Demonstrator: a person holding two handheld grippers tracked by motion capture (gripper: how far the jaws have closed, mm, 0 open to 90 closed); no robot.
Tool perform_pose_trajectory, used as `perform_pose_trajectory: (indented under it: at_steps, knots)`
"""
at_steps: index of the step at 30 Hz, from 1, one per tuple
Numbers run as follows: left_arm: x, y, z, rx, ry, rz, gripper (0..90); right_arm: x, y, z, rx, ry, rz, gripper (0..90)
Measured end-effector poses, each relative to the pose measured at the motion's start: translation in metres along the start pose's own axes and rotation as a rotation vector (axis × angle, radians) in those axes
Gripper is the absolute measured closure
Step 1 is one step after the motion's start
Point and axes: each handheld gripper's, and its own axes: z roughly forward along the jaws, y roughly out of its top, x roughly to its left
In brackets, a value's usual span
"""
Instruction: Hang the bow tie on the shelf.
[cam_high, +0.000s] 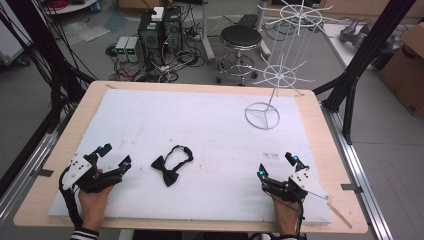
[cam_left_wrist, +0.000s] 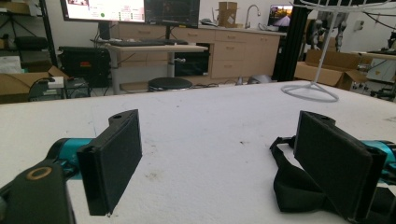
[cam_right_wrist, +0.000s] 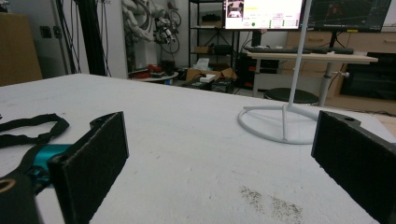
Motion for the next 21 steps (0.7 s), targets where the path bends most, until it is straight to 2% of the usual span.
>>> perform_pose_trajectory:
  at_steps: [8, 11, 15, 16, 17, 18, 20, 21]
  knots:
    - [-0.002, 0.000, 0.000, 0.012, 0.000, 0.026, 15.6, -0.001, 0.000, 0.000, -0.004, -0.002, 0.005, 2.8]
    - [-0.002, 0.001, 0.000, 0.015, -0.003, 0.018, 15.6, 0.000, 0.000, 0.000, -0.004, -0.004, 0.002, 2.8]
    - [-0.002, 0.001, -0.001, 0.031, -0.034, -0.009, 16.5, -0.001, 0.000, 0.001, 0.002, -0.004, 0.001, 2.8]
    - [-0.004, 0.003, 0.000, 0.052, -0.054, -0.022, 16.0, 0.000, 0.000, 0.001, 0.006, -0.003, 0.002, 2.8]
    - [-0.004, 0.003, 0.000, 0.052, -0.054, -0.022, 15.5, 0.000, 0.000, 0.001, 0.006, -0.003, 0.002, 2.8]
    - [-0.005, 0.007, 0.003, 0.084, -0.064, -0.001, 15.5, 0.000, 0.001, 0.001, 0.012, -0.004, 0.003, 2.8]
    - [-0.011, 0.020, 0.008, 0.119, -0.110, 0.017, 15.5, 0.000, 0.001, 0.001, 0.012, -0.004, 0.003, 2.8]
    - [-0.011, 0.020, 0.008, 0.119, -0.110, 0.017, 15.5, 0.000, 0.001, 0.001, 0.012, -0.004, 0.003, 2.8]
